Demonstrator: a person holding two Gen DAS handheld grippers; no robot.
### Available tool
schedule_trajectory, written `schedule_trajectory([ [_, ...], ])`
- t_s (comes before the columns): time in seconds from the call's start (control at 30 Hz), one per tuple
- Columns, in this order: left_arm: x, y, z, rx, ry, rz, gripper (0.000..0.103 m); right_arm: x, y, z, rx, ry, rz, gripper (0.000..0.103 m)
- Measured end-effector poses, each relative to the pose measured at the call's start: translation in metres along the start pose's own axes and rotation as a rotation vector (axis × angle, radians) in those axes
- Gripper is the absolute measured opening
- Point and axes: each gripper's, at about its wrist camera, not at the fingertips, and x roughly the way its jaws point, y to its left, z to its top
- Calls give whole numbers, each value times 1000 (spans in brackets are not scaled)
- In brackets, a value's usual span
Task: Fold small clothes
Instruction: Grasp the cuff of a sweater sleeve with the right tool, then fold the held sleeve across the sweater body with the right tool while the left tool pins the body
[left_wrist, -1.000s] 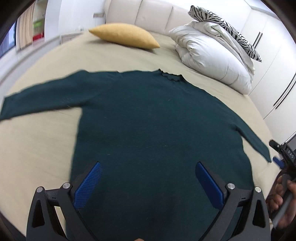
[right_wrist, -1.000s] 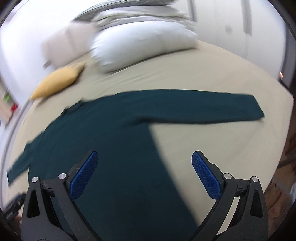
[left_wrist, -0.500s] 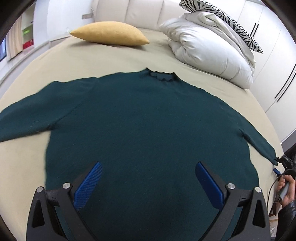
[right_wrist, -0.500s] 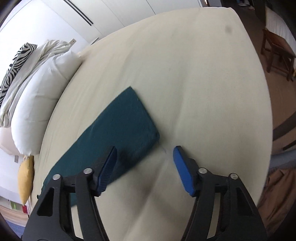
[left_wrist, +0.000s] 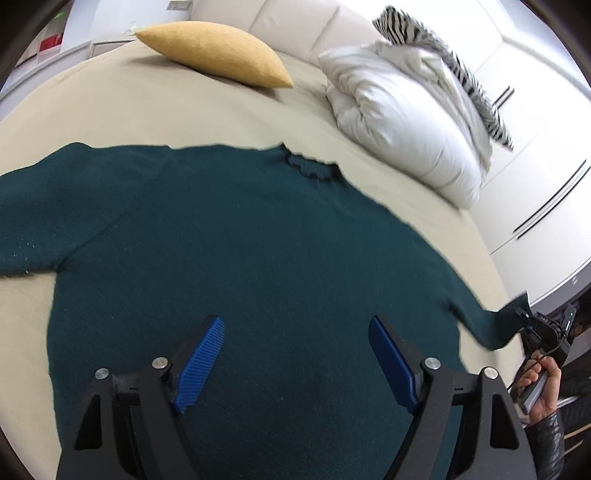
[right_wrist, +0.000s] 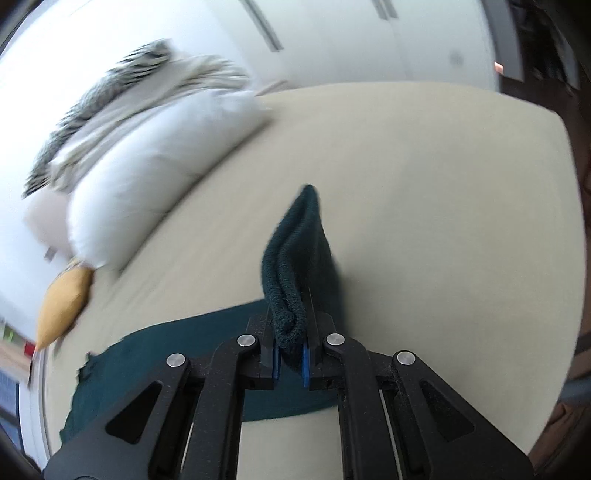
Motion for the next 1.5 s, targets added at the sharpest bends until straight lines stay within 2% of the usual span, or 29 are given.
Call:
schedule_trajectory([
  [0.1, -8, 10, 9, -27, -26, -25, 79, 2, 90, -9, -169, 5, 110, 7],
  [0.17, -12, 16, 15, -45, -40, -44, 79, 9, 156, -29, -258, 34, 206, 7],
  [0.23, -15, 27, 20, -70, -51, -57, 78, 23, 209, -53, -307, 79, 280, 7],
  [0.33, -16, 43, 25, -107, -54, -77, 77, 43, 276, -114, -400, 178, 359, 7],
  [0.43, -11, 56, 27, -130, -47, -82, 77, 69, 327, -167, -472, 261, 408, 7],
  [0.53, 3, 63, 29, -157, -19, -89, 77, 91, 348, -206, -514, 330, 410, 11],
  [0.57, 9, 63, 29, -159, -9, -93, 77, 96, 350, -217, -524, 348, 397, 12],
  [0.67, 27, 55, 35, -154, 16, -104, 77, 109, 342, -226, -500, 397, 426, 26],
  [0.7, 32, 51, 36, -151, 22, -111, 77, 114, 341, -218, -482, 392, 430, 46],
  [0.73, 39, 45, 38, -143, 31, -115, 77, 111, 334, -214, -461, 379, 434, 62],
  [0.8, 51, 34, 43, -128, 45, -120, 77, 95, 317, -208, -429, 343, 463, 69],
  [0.87, 65, 18, 49, -95, 59, -118, 77, 68, 298, -217, -438, 316, 469, 69],
  [0.93, 81, 3, 55, -54, 83, -107, 77, 63, 284, -199, -434, 309, 468, 69],
  [0.97, 88, -2, 56, -39, 99, -96, 77, 48, 267, -209, -428, 299, 469, 69],
  [1.0, 96, -6, 56, -26, 115, -83, 72, 45, 260, -203, -423, 285, 460, 69],
  [1.03, 106, -11, 57, -12, 138, -71, 62, 44, 250, -194, -417, 265, 439, 69],
  [1.17, 120, -24, 59, 37, 149, -15, 33, 43, 205, -152, -372, 193, 345, 69],
  [1.2, 123, -26, 60, 46, 152, 2, 16, 48, 192, -139, -340, 180, 314, 69],
  [1.23, 124, -26, 60, 47, 157, 3, 10, 54, 181, -125, -308, 174, 286, 69],
  [1.37, 115, -25, 62, 74, 128, -8, 8, 71, 143, -86, -233, 160, 227, 65],
  [1.5, 89, -20, 72, 83, 22, -2, 8, 102, 130, -61, -221, 192, 176, 60],
])
